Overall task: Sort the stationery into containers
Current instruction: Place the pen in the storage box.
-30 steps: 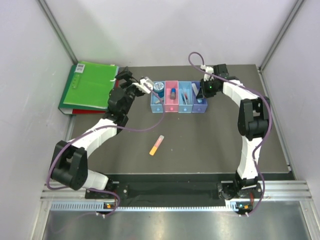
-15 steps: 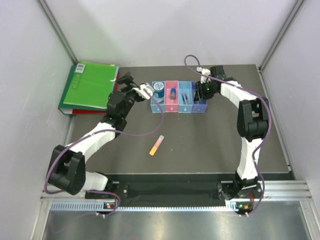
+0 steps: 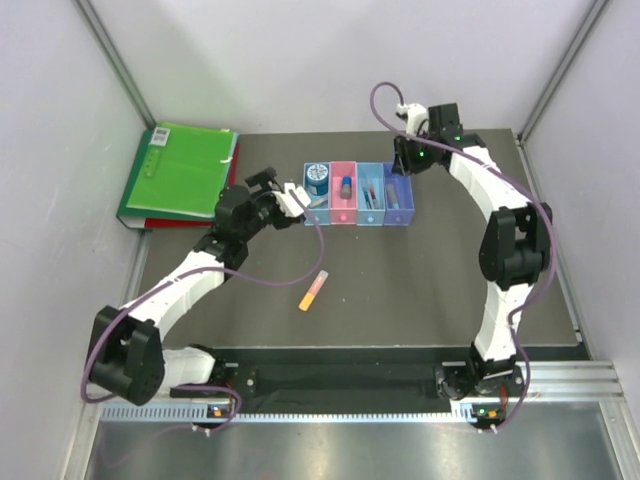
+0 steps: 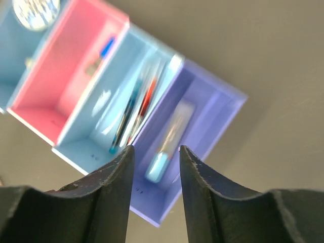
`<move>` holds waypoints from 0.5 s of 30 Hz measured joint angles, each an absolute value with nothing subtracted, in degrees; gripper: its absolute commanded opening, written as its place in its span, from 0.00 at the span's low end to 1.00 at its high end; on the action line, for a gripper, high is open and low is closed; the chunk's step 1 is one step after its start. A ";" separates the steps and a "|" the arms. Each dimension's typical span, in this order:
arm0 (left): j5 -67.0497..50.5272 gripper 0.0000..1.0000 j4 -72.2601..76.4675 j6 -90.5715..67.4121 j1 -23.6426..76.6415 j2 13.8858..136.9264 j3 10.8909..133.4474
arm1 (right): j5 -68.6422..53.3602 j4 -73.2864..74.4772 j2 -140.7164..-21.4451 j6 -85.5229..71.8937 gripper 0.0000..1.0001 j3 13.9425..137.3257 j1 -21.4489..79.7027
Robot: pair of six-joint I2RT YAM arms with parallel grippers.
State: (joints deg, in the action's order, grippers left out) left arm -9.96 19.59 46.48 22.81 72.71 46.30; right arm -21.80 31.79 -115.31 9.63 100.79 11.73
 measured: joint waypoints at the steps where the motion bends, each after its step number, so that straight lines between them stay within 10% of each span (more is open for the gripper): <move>1: -11.27 0.90 17.17 46.26 22.81 72.27 46.26 | -21.06 31.90 -114.48 10.37 0.45 102.21 11.86; 15: -13.52 0.91 -11.33 17.96 29.93 75.57 52.38 | -16.36 24.62 -101.93 20.62 0.50 106.45 13.30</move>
